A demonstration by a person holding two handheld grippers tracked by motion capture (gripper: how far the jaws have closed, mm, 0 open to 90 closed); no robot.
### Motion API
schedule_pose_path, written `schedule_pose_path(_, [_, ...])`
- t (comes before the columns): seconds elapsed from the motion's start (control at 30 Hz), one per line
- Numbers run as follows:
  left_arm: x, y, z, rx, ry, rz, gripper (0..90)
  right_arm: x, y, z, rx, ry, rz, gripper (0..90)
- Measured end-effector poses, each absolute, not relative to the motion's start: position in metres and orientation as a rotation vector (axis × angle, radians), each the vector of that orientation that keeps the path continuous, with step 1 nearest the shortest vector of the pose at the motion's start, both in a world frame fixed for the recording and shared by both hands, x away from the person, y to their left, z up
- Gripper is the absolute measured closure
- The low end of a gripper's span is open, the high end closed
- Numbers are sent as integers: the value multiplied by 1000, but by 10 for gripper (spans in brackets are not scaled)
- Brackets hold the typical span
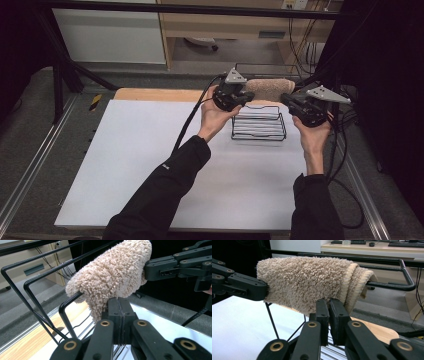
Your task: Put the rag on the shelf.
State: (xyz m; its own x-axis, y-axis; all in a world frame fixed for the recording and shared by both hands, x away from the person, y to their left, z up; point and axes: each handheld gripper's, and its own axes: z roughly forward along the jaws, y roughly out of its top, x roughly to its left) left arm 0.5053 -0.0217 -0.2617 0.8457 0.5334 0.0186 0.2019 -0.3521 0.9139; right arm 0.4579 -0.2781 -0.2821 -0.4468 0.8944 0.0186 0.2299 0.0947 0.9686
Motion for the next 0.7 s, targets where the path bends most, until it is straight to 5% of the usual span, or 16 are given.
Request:
schedule_pose_path(0.23, [500, -13, -255, 1919, 546, 392, 834, 447, -278, -276, 1076, 1742, 1417, 713])
schedule_pose_path(0.53, [490, 9, -252, 1934, 595, 380, 637, 435, -274, -260, 1085, 1720, 1417, 374])
schedule_pose_path(0.7, [483, 27, -256, 1948, 635, 371, 488, 428, -268, -255, 1097, 1745, 1433, 267])
